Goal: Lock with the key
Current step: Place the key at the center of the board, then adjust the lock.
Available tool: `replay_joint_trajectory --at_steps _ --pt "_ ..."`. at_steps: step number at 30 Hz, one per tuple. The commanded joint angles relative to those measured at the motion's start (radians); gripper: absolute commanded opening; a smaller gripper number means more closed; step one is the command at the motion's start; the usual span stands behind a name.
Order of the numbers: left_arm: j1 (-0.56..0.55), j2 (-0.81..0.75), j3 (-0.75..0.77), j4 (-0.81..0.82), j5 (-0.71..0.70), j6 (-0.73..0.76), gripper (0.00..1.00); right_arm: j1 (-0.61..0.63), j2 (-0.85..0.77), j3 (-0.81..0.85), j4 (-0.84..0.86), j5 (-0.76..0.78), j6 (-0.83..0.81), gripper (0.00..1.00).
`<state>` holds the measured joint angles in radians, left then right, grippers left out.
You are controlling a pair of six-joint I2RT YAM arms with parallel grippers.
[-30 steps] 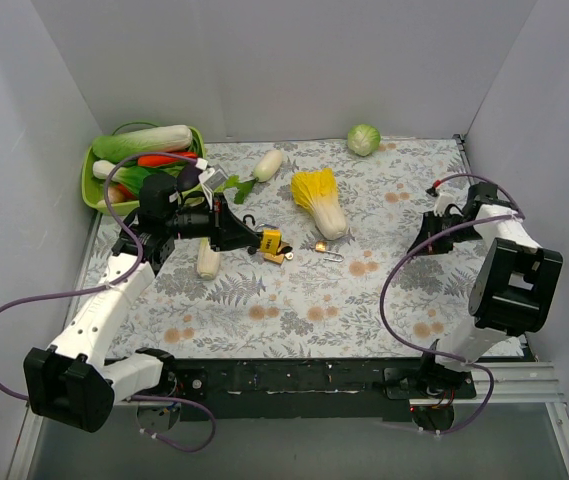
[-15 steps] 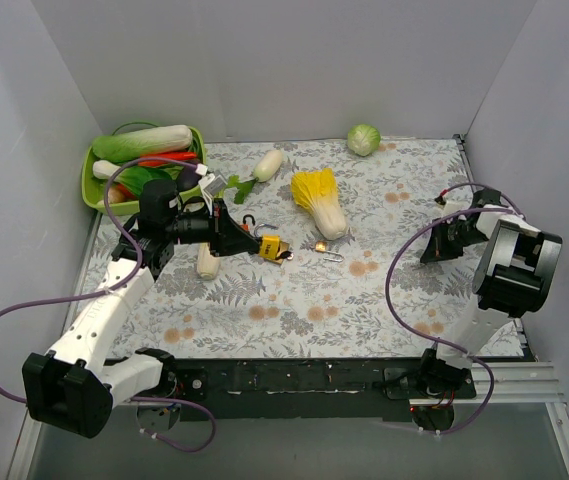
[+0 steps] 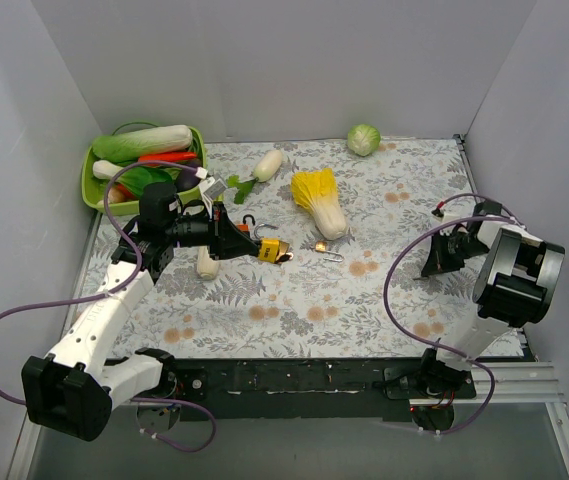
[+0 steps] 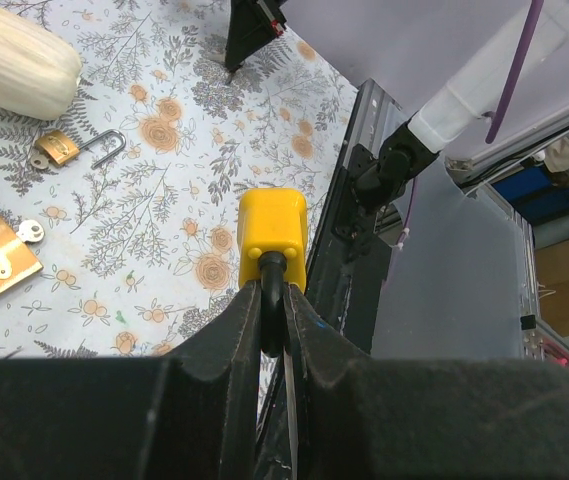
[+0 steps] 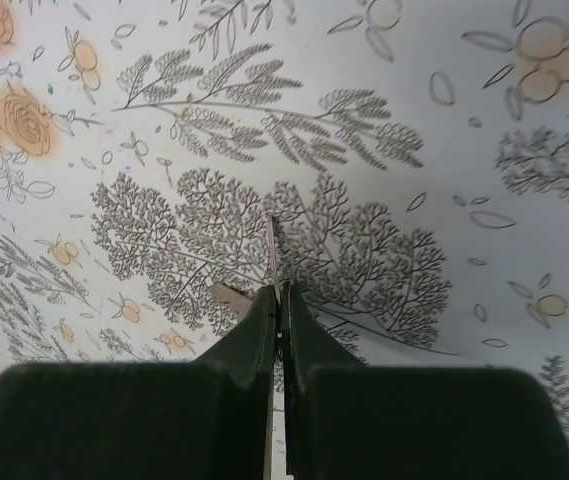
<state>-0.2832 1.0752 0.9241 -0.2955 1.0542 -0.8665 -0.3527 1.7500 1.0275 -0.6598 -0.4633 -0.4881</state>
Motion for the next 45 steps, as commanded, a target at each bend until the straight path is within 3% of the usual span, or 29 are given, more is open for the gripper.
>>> replay_joint_trajectory --at_steps 1,8,11,14,18,21,27,32,34,35,39,42,45 --pt "0.004 -0.037 -0.001 0.013 0.017 0.012 0.0 -0.003 -0.056 -0.072 -0.061 0.003 -0.059 0.01" --pt "0.004 -0.034 -0.007 0.002 0.021 0.021 0.0 0.009 -0.118 -0.136 -0.09 -0.008 -0.109 0.01" --pt "0.003 -0.029 -0.008 -0.004 0.021 0.027 0.0 0.012 -0.122 -0.135 -0.109 -0.006 -0.121 0.07" --pt "0.003 -0.026 -0.008 -0.014 0.023 0.037 0.0 0.012 -0.122 -0.109 -0.144 -0.032 -0.13 0.23" --pt "0.003 -0.029 -0.007 -0.04 0.05 0.035 0.0 0.012 -0.156 -0.057 -0.204 -0.074 -0.162 0.69" --pt "0.003 -0.032 -0.005 -0.071 0.081 0.03 0.0 0.012 -0.191 0.008 -0.274 -0.109 -0.23 0.75" --pt "0.004 -0.041 0.019 -0.146 0.165 0.049 0.0 0.052 -0.26 0.173 -0.452 -0.302 -0.381 0.76" --pt "0.003 -0.075 -0.001 -0.019 0.22 -0.078 0.0 0.277 -0.364 0.256 -0.508 -0.518 -0.333 0.74" --pt "0.003 -0.086 -0.027 0.117 0.28 -0.212 0.0 0.396 -0.415 0.244 -0.431 -0.583 -0.22 0.74" --pt "0.003 -0.087 -0.034 0.16 0.296 -0.256 0.0 0.434 -0.476 0.232 -0.308 -0.592 -0.18 0.75" --pt "-0.004 -0.063 -0.047 0.248 0.427 -0.319 0.0 0.65 -0.624 0.172 -0.022 -0.557 -0.101 0.91" --pt "-0.02 -0.054 -0.036 0.248 0.478 -0.313 0.0 0.795 -0.696 0.14 0.116 -0.496 -0.109 0.96" --pt "-0.048 -0.041 -0.019 0.248 0.497 -0.313 0.0 0.936 -0.695 0.167 0.141 -0.443 -0.144 0.97"
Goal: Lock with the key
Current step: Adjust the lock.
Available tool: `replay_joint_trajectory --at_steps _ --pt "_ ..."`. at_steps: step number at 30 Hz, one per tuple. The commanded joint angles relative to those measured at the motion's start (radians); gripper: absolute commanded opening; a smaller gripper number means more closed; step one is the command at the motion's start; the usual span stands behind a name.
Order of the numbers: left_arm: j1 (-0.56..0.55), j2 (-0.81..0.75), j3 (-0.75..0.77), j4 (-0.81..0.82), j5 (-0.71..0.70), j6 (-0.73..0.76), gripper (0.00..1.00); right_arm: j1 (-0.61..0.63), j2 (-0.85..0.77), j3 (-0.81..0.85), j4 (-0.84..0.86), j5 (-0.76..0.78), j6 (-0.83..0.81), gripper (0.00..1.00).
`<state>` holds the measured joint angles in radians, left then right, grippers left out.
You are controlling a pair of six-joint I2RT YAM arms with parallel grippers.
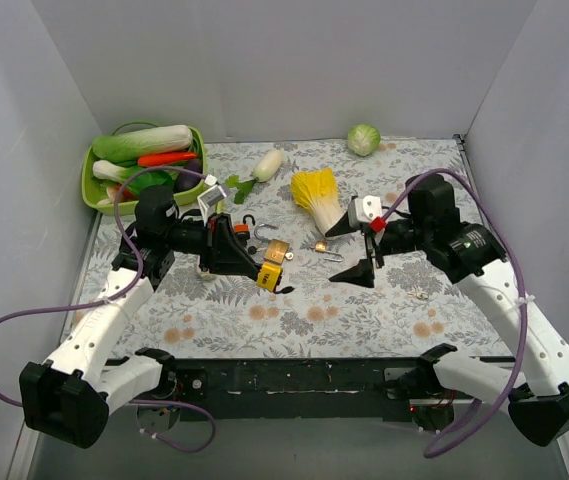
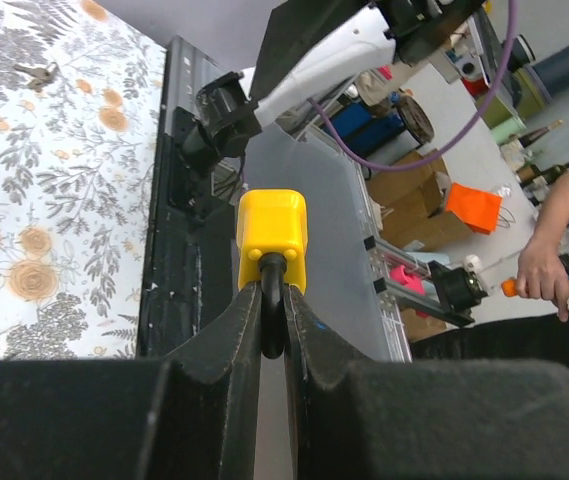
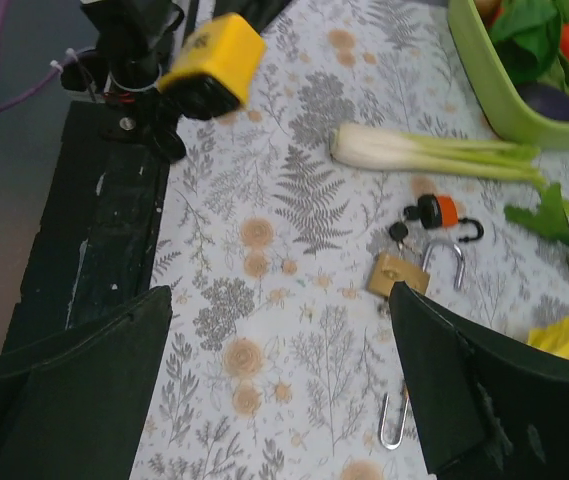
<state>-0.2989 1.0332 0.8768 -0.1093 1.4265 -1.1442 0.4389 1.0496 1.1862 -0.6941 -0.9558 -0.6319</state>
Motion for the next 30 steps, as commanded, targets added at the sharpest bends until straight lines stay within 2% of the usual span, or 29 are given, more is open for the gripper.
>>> replay_joint_trajectory --at_steps 1,9,15,19,22,26,30 --pt "-0.042 0.004 0.033 0.062 0.127 -0.038 0.0 0.18 0.012 0.015 0.179 0.077 -0.009 0.97" --pt "-0.109 0.025 0.05 0.06 0.146 -0.038 0.0 0.458 0.001 0.033 0.193 0.205 -0.09 0.98" --pt "-0.123 0.039 0.044 0.06 0.16 -0.031 0.0 0.552 -0.005 0.032 0.131 0.25 -0.141 0.98" --pt "-0.129 0.041 0.047 0.06 0.152 -0.025 0.0 0.57 -0.014 0.024 0.139 0.276 -0.131 0.98" --pt "-0.141 0.044 0.045 0.06 0.146 -0.023 0.0 0.575 -0.017 0.006 0.186 0.301 -0.111 0.92" --pt "-0.152 0.042 0.033 0.062 0.14 -0.025 0.0 0.578 -0.011 0.012 0.202 0.312 -0.111 0.75" --pt "-0.157 0.042 0.033 0.06 0.13 -0.02 0.0 0.581 -0.01 0.015 0.199 0.31 -0.111 0.69"
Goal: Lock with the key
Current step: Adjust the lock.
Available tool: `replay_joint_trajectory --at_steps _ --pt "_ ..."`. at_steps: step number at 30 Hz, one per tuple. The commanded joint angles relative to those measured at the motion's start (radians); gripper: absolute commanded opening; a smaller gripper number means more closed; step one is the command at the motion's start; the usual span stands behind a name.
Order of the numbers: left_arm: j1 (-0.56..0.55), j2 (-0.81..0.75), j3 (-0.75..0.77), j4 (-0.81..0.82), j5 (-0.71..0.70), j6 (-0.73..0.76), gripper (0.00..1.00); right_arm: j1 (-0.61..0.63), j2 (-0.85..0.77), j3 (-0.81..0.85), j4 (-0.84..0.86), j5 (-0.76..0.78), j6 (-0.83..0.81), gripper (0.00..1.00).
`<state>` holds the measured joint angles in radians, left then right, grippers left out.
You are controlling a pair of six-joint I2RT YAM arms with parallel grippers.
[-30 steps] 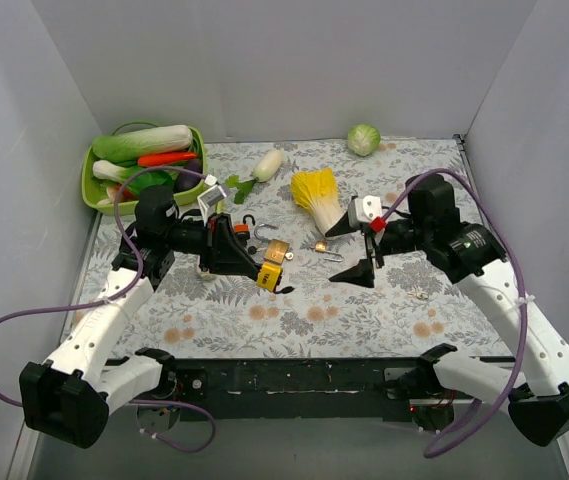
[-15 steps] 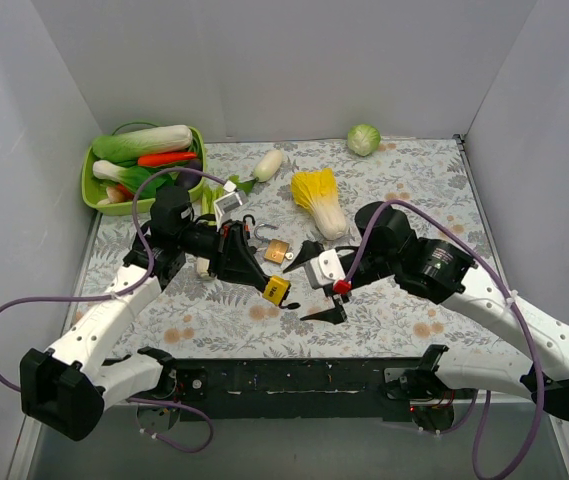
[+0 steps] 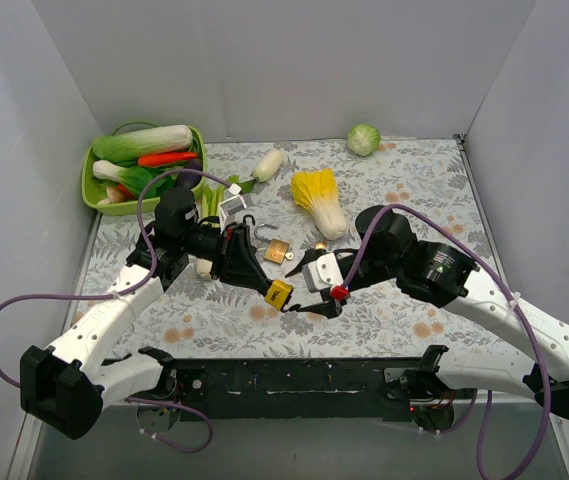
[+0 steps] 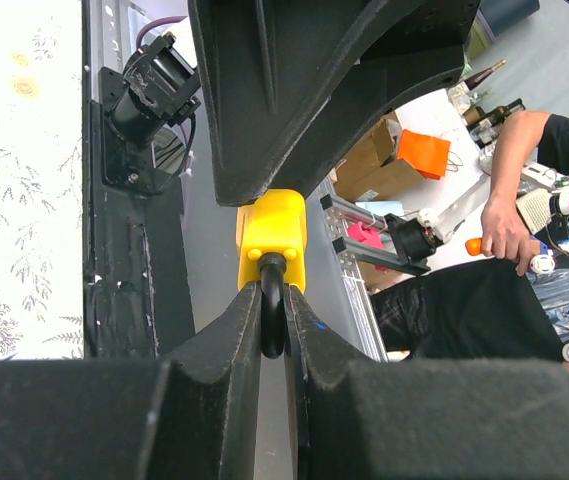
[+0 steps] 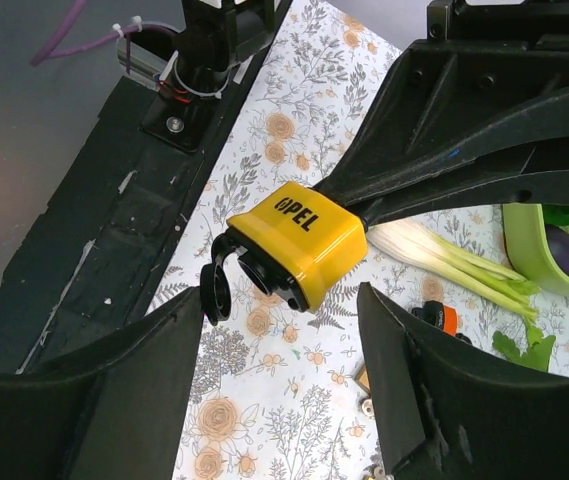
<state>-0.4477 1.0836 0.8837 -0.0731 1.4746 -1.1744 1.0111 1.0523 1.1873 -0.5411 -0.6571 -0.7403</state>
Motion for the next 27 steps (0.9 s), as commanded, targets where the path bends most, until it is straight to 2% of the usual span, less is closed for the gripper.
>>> replay_joint_trajectory --at_steps 1,7,13,21,27 --pt "-0.009 -0.005 0.026 0.025 0.082 0.012 0.0 0.009 -0.014 0.014 0.046 0.011 -0.002 0.7" --pt "-0.02 -0.002 0.028 0.024 0.069 0.016 0.0 0.015 -0.015 0.008 0.076 0.025 0.024 0.64" --pt "-0.025 -0.002 0.028 0.024 0.07 0.018 0.0 0.023 -0.037 -0.025 0.104 0.028 -0.007 0.7" --pt "-0.026 0.001 0.027 0.024 0.062 0.019 0.0 0.034 -0.034 -0.023 0.088 0.033 -0.061 0.7" --pt "-0.039 0.002 0.028 0.025 0.055 0.022 0.0 0.038 -0.023 -0.02 0.105 0.048 -0.045 0.63"
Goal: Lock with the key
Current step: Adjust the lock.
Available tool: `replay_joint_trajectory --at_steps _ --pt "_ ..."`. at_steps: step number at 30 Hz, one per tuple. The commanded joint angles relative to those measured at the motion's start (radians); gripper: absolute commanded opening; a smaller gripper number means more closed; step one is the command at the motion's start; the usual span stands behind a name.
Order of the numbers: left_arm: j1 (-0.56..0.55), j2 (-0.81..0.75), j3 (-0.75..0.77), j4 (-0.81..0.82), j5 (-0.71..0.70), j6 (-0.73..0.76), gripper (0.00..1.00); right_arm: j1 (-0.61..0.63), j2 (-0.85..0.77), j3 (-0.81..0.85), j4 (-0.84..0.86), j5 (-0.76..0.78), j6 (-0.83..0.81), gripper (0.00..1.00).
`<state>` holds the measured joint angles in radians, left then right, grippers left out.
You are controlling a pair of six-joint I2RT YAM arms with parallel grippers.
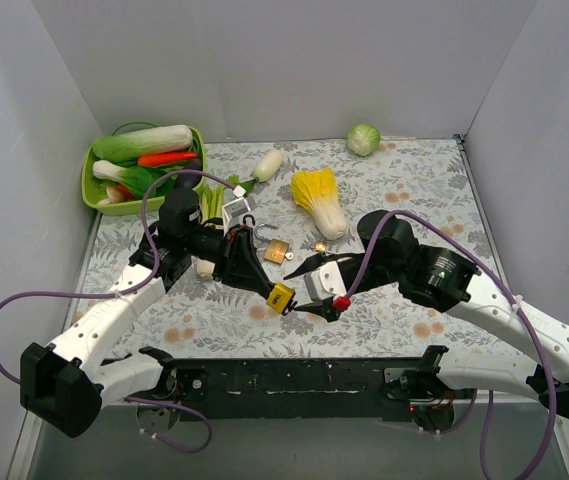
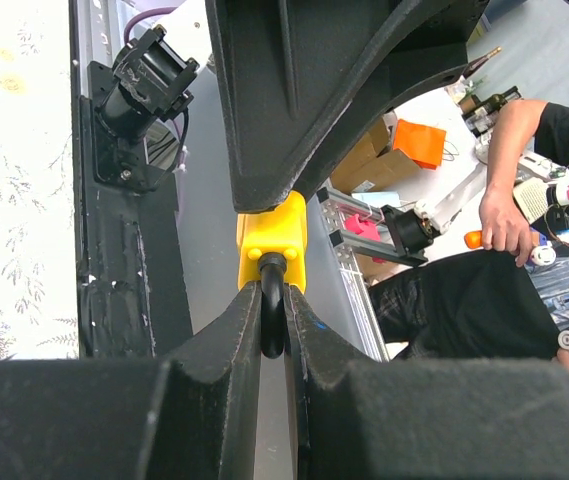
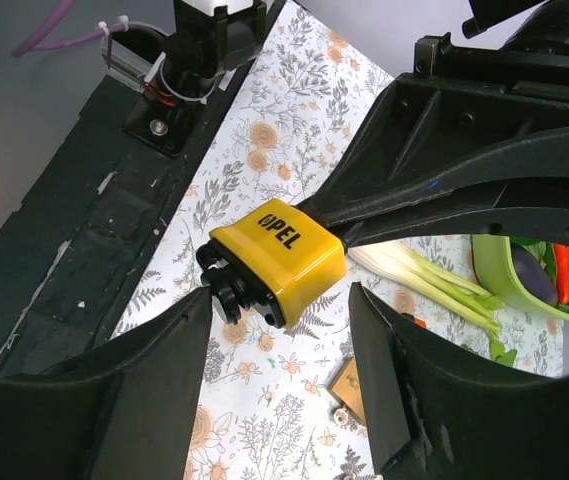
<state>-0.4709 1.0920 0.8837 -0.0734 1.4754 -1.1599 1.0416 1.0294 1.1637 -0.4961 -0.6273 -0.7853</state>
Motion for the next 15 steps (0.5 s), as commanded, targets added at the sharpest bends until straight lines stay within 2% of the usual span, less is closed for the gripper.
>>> replay_joint_trajectory --at_steps 1,9,15 --pt "-0.018 -0.007 0.026 0.026 0.051 0.009 0.0 0.008 0.0 0.004 0.067 0.018 0.006 0.62" --pt "-0.049 -0.003 0.018 0.026 0.01 0.011 0.0 0.009 0.014 0.01 0.087 0.003 0.046 0.54" --pt "-0.061 -0.003 0.015 0.026 -0.007 0.012 0.0 0.009 0.029 0.001 0.097 0.011 0.072 0.44"
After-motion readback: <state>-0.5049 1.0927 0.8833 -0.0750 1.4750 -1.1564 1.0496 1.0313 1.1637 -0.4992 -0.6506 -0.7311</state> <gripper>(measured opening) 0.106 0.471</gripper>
